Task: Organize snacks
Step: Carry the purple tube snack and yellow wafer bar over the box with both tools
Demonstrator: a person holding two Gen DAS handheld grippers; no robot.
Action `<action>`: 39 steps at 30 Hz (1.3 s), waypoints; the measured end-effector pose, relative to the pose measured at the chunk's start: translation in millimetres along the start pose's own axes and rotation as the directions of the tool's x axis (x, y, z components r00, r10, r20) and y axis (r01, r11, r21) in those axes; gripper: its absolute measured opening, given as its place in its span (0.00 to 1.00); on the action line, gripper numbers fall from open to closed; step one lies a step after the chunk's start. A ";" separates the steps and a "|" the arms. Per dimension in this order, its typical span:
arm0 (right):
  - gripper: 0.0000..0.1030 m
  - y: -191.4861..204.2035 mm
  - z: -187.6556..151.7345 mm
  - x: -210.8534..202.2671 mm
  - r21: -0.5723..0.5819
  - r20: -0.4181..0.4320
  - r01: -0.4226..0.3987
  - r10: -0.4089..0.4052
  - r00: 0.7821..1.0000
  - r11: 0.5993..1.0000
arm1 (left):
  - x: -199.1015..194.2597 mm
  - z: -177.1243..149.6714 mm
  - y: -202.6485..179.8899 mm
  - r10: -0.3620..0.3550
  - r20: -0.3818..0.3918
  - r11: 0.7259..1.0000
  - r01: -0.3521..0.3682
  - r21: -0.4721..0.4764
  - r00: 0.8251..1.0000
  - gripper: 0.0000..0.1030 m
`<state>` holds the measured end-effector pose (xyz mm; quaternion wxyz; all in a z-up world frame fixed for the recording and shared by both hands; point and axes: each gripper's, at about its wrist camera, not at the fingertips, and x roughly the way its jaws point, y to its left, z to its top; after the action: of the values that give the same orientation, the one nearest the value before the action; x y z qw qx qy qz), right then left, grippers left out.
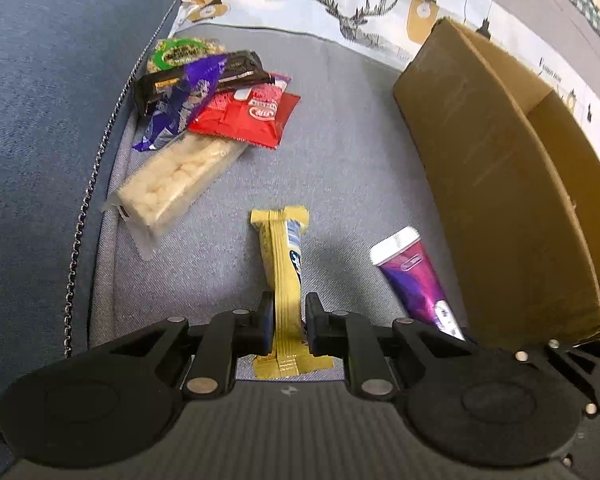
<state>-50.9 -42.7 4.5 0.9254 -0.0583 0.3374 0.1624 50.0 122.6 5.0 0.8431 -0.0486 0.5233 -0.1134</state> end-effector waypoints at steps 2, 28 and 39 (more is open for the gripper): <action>0.19 0.9 5.4 -9.5 -0.001 0.028 -0.007 0.007 1.000 1.000 | -4.7 -1.3 1.6 -0.016 0.022 1.000 0.016 -0.007 1.000 0.16; 0.19 -171.4 27.1 -89.3 0.284 0.323 0.074 -0.168 0.931 0.956 | 17.5 7.8 -16.7 0.097 -0.032 0.993 -0.095 0.064 0.995 0.49; 0.19 -184.0 17.7 -89.1 0.328 0.336 0.027 -0.143 0.931 0.944 | 11.0 2.8 -28.0 0.145 0.039 0.982 -0.149 0.120 0.989 0.24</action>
<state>-41.7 -235.2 75.1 0.9744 0.1070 0.1837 0.0730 53.2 92.6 2.3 0.8584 0.0404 0.5047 -0.0821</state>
